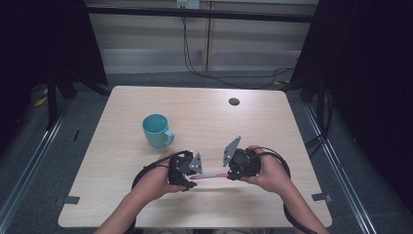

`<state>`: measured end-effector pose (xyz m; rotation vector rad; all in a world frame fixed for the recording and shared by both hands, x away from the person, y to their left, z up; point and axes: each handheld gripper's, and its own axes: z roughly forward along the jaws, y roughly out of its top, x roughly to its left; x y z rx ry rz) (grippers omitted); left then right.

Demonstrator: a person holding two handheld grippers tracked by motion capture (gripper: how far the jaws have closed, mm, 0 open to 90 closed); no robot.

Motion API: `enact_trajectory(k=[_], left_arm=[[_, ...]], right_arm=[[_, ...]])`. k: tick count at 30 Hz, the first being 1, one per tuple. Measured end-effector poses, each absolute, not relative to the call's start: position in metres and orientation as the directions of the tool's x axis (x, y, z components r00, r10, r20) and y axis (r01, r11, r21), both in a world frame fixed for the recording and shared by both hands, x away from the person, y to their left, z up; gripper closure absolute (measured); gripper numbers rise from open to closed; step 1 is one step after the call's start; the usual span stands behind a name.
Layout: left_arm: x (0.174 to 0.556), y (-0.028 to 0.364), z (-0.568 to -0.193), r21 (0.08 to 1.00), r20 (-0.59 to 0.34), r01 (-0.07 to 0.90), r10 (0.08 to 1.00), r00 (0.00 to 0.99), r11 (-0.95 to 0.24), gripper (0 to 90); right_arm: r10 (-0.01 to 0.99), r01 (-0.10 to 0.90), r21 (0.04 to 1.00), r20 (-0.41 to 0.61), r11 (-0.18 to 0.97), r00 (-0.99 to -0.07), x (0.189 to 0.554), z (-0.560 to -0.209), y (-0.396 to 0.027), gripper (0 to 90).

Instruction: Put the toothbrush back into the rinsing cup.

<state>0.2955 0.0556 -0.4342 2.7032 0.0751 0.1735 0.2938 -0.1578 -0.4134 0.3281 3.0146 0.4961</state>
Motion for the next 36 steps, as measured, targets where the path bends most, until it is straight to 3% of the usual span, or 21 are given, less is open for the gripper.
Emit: enact_trajectory(k=[15,20,25,35,36], left_arm=[[0.296,0.049,-0.433,0.428,0.088,0.041,0.087,0.992,-0.903,66.0],[0.295,0.049,-0.433,0.411,0.07,0.069,0.106,0.992,-0.909,77.4],[0.293,0.048,-0.435,0.404,0.047,0.081,0.109,0.993,-0.911,78.9],[0.294,0.052,-0.434,0.412,0.023,0.105,0.125,0.992,-0.905,79.8],[0.295,0.054,-0.434,0.411,0.02,0.111,0.131,0.991,-0.905,79.8]], right_arm=[[0.206,0.177,0.349,-0.047,0.92,-0.977,0.29,-0.415,-0.151,83.0],[0.194,0.165,0.351,-0.05,0.922,-0.98,0.289,-0.413,-0.148,83.0],[0.188,0.159,0.357,-0.048,0.92,-0.981,0.29,-0.412,-0.147,82.6],[0.237,0.192,0.394,-0.066,0.899,-0.969,0.29,-0.411,-0.148,64.5],[0.259,0.207,0.416,-0.071,0.886,-0.963,0.29,-0.409,-0.149,56.9]])
